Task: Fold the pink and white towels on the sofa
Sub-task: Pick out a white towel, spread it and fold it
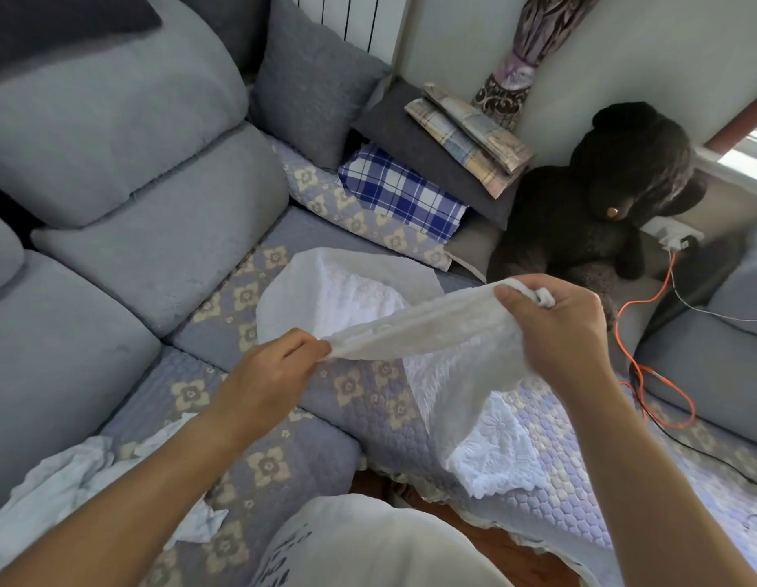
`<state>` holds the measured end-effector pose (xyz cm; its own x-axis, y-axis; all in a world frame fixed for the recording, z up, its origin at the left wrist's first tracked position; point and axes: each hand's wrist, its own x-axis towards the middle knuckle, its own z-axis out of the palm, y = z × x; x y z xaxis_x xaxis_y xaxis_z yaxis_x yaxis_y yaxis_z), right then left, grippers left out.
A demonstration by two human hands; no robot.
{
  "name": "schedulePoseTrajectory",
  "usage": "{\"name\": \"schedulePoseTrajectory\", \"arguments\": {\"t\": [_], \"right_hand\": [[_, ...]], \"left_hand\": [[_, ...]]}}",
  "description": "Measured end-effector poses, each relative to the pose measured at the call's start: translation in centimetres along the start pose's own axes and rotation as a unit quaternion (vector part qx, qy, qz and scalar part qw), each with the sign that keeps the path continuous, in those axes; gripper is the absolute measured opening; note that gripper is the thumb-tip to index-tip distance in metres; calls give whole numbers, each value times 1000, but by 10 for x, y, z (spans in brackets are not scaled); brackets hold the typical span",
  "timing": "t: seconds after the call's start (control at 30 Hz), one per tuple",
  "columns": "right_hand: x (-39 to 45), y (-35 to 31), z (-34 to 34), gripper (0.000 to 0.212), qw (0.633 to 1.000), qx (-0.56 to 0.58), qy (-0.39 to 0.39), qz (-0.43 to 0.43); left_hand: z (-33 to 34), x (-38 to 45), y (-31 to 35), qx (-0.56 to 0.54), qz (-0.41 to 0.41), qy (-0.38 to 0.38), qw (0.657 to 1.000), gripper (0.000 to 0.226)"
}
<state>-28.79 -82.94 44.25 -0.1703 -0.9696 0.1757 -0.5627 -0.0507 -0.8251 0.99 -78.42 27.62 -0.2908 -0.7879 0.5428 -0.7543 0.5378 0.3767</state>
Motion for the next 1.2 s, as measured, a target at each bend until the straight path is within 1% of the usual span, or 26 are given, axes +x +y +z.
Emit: {"name": "schedulePoseTrajectory", "arguments": {"t": [0.07,0.1,0.17,0.2,0.27,0.33,0.4,0.5,0.6,0.67,0.77,0.8,0.83,0.9,0.97,1.0,1.03,1.07,1.1,1.13,1.2], "right_hand": [[-1,3,0,25,1000,2,-5,6],[-1,4,1,23,1000,-1,-9,10],[-2,7,0,20,1000,-6,-16,21],[-3,8,0,19,999,-8,-20,26],[-2,11,-2,19,999,-15,-23,32],[-2,11,-5,19,999,-23,-20,32],[-1,11,-9,18,999,-31,-18,29],[-1,13,-10,19,999,-44,-17,24],[0,14,-11,21,998,-52,-13,30],[0,17,-14,25,998,-56,-8,36],[0,21,-19,25,998,-55,0,40],[0,23,-19,24,998,-53,4,42],[0,24,-20,23,998,-51,8,46],[0,28,-20,20,997,-51,17,59],[0,31,-20,15,996,-47,25,65],[0,33,-20,12,997,-44,29,63],[0,35,-20,10,997,-43,34,61],[0,37,-20,9,997,-43,36,60],[0,39,-20,9,997,-44,36,58],[0,41,-19,9,997,-46,34,57],[-1,45,-17,11,997,-45,26,56]], "left_hand": [[-5,3,4,18,-8,-5,1000,8],[-7,5,5,32,-6,-12,999,8],[-10,7,8,63,14,-30,998,21],[-13,8,9,74,36,-39,996,26],[-17,10,6,98,89,-65,989,27],[-25,13,0,112,126,-89,982,22],[-35,17,-4,115,145,-104,977,33],[-44,22,-2,134,139,-126,973,30],[-43,22,0,126,125,-109,978,25],[-38,19,1,104,110,-65,986,25],[-28,14,10,54,75,29,995,21],[-26,13,14,33,55,48,997,21],[-25,11,18,11,32,57,998,21],[-22,10,27,-40,-21,51,998,19],[-21,10,36,-108,-109,33,988,10],[-21,10,37,-155,-177,19,972,18],[-21,12,37,-209,-249,-1,946,27],[-20,13,33,-259,-307,-30,915,28],[-20,15,30,-303,-344,-66,886,29],[-21,16,25,-337,-359,-102,864,29],[-23,16,17,-392,-374,-145,828,20]]}}
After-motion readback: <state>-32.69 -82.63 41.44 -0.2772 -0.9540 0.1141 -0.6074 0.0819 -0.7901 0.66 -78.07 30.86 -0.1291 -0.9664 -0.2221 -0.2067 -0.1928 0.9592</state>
